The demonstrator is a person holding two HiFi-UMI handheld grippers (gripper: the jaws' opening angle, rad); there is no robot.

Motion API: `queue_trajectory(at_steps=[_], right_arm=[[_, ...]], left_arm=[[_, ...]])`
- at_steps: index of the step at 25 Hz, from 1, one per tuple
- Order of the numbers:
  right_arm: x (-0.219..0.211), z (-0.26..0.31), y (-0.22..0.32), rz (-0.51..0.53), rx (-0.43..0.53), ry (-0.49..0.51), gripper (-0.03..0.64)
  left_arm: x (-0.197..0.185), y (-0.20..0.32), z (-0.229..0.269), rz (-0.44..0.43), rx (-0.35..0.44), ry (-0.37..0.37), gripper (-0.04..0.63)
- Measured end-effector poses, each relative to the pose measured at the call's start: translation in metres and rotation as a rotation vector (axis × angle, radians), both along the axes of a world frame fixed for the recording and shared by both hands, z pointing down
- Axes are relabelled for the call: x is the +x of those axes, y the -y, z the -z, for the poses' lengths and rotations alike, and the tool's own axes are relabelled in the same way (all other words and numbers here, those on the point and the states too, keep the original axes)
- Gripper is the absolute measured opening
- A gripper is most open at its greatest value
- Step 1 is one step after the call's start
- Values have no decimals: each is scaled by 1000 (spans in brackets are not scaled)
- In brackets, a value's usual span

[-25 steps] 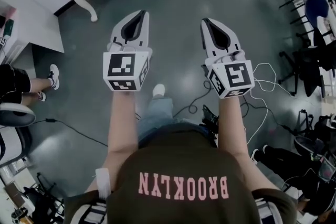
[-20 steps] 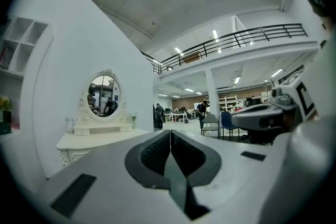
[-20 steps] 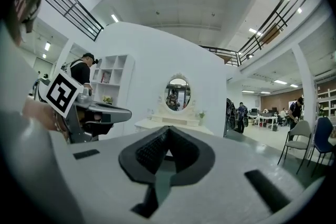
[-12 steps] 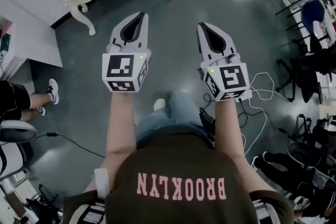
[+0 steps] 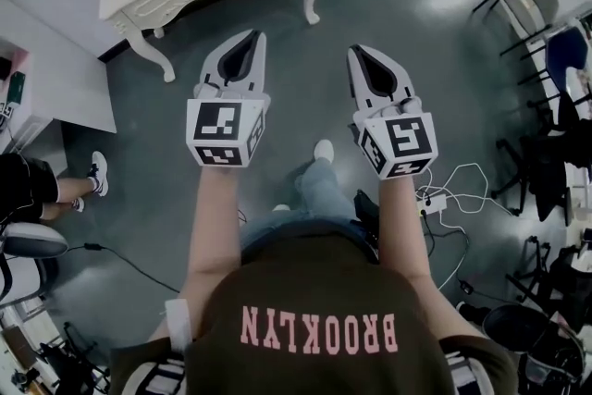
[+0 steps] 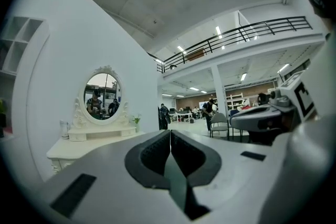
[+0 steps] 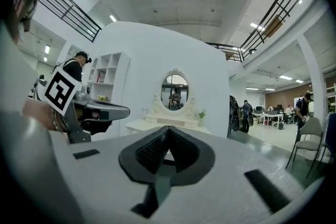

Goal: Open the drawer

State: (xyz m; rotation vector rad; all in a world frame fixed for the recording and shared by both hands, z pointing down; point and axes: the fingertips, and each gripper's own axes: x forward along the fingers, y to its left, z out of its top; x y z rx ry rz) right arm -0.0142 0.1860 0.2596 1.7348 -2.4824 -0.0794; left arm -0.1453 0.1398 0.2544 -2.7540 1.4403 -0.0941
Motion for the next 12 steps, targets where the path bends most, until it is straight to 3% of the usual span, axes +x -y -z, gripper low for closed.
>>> queue_trajectory(at_steps=[12], right_arm=[[80, 2, 146, 93, -9, 30, -5]], left_arm=[[79, 137, 7, 79, 2, 6, 6]])
